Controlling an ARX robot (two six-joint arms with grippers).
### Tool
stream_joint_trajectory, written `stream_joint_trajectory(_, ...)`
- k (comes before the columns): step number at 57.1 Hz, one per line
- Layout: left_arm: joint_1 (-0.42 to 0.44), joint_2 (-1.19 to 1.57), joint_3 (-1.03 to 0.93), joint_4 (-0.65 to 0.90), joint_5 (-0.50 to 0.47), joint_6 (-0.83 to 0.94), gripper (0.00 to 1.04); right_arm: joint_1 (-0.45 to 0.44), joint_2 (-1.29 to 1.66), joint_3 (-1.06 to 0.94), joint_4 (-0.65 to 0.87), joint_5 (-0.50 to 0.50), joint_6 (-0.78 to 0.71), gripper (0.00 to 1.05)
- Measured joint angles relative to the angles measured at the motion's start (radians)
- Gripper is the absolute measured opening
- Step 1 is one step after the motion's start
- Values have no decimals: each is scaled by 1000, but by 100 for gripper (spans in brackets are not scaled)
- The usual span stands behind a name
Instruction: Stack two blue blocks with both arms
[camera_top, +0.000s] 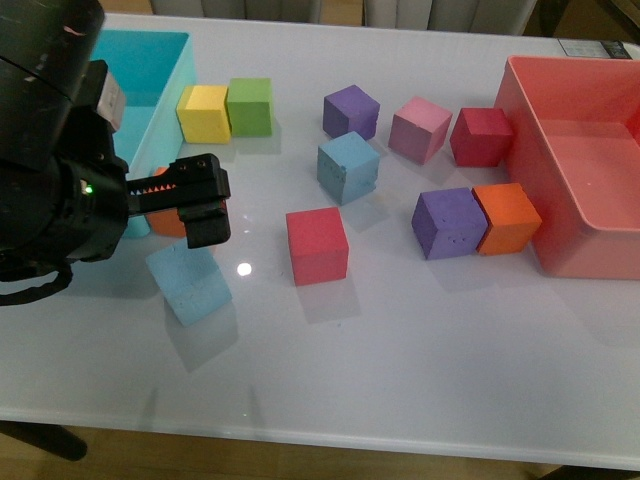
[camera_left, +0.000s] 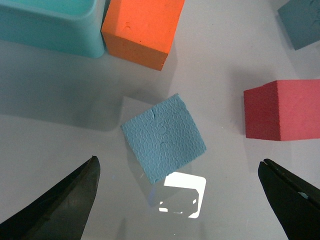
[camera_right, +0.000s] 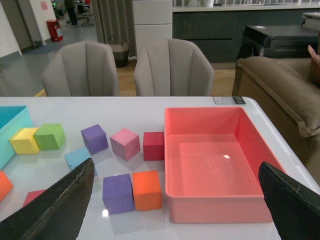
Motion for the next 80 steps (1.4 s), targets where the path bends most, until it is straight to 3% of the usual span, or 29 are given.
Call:
stream_joint_trajectory(21,-5,156,123,-41,-78,-8,96,0,0,0,0,0,0,96)
stream_joint_trajectory(80,-58,348,239,-91,-120,-41,96,0,0,0,0,0,0,96)
